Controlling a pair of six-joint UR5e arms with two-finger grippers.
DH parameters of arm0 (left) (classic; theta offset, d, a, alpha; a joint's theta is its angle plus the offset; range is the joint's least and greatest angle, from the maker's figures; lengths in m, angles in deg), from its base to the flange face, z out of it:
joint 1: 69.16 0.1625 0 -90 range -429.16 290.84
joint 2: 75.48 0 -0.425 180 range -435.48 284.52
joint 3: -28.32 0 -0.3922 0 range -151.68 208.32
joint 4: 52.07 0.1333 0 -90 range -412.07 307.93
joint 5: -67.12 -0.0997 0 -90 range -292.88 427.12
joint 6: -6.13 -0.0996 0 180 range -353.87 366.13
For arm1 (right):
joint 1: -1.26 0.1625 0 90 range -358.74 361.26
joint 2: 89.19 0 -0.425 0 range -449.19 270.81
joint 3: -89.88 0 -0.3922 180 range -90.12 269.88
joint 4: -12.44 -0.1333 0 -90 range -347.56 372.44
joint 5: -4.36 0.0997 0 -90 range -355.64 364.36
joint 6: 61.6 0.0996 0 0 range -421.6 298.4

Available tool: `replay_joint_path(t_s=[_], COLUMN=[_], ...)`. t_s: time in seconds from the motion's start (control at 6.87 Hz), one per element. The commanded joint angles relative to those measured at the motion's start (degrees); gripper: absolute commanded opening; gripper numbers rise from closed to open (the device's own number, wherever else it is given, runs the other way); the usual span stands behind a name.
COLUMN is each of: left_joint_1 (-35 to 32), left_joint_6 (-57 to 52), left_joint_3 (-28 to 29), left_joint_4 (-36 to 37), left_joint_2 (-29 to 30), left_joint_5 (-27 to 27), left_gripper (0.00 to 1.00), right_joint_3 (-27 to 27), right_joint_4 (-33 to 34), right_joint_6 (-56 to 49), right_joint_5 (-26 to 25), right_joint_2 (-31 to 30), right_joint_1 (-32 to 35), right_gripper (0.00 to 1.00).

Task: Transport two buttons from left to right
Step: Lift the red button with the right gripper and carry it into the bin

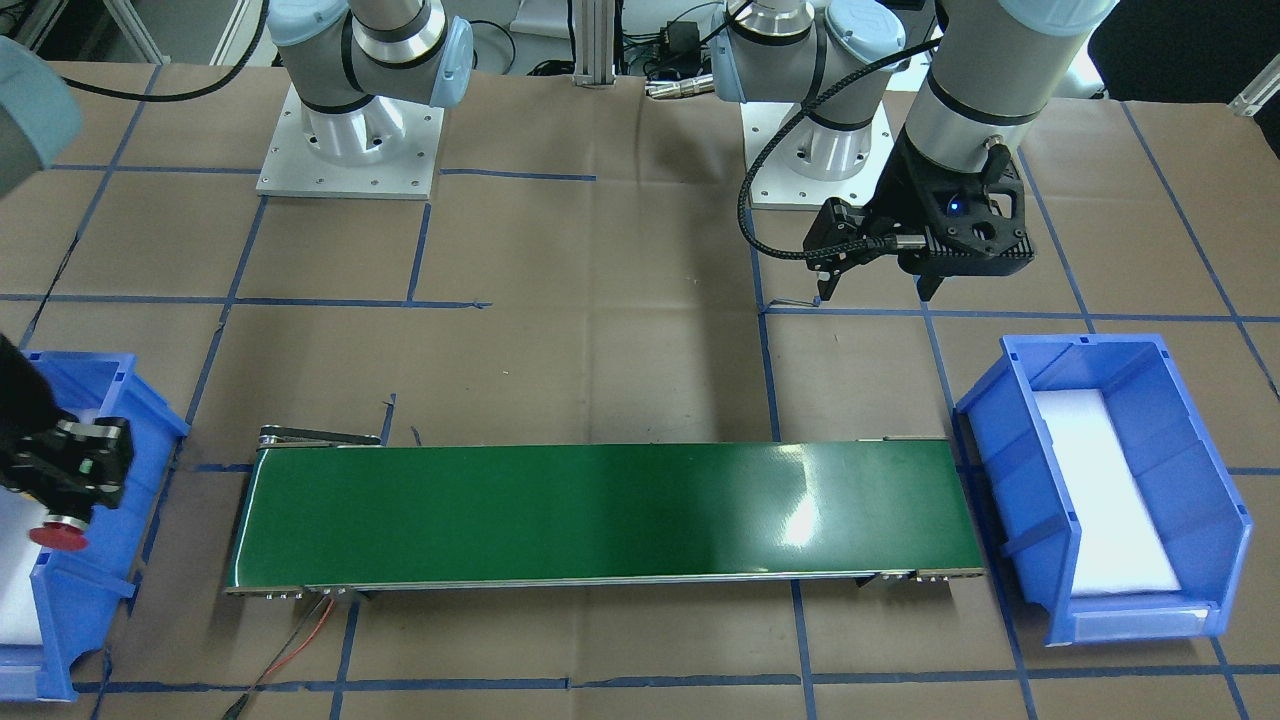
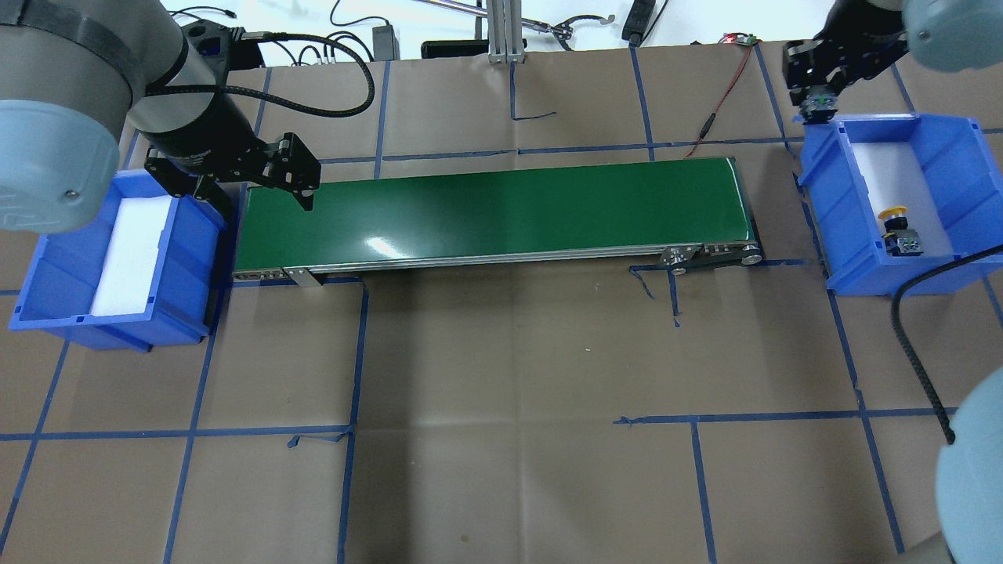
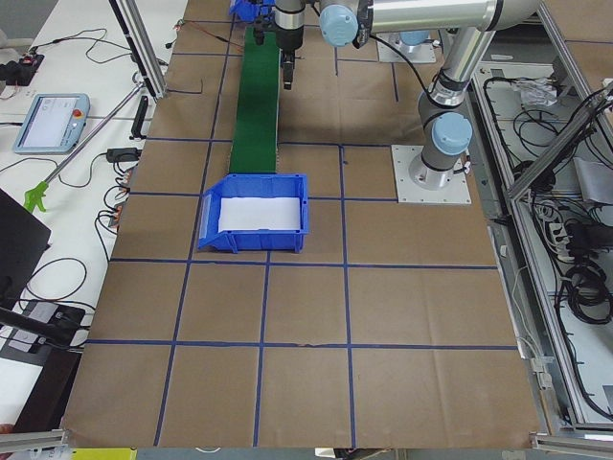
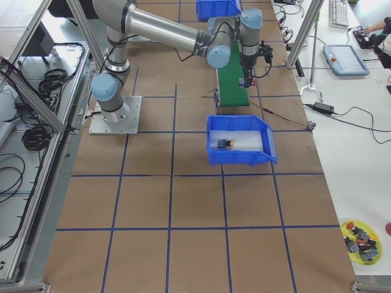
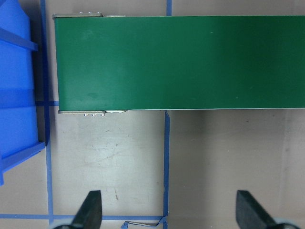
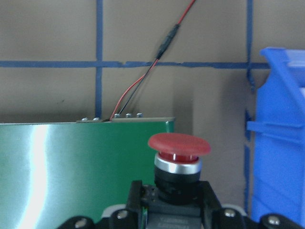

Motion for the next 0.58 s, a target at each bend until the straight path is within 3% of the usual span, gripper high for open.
replay_joint_path(t_s=[0.0,0.44], left_joint_1=[0.0,0.0], left_joint_6=[0.0,0.1], left_joint_3=[0.1,0.1], left_joint_4=[0.0,0.0], left_joint_2=[0.1,0.1], left_joint_5=[0.0,0.0], left_gripper=[1.00,1.00], right_joint_3=[-4.8,-4.2], right_joint_4=[-3.4,-2.7], right_joint_6=[-13.5,-18.1], right_joint_5=[0.4,2.6], right_joint_2=[3.3,8.5], right_joint_1=[-8.7,-12.6], right_gripper=[0.07,0.07])
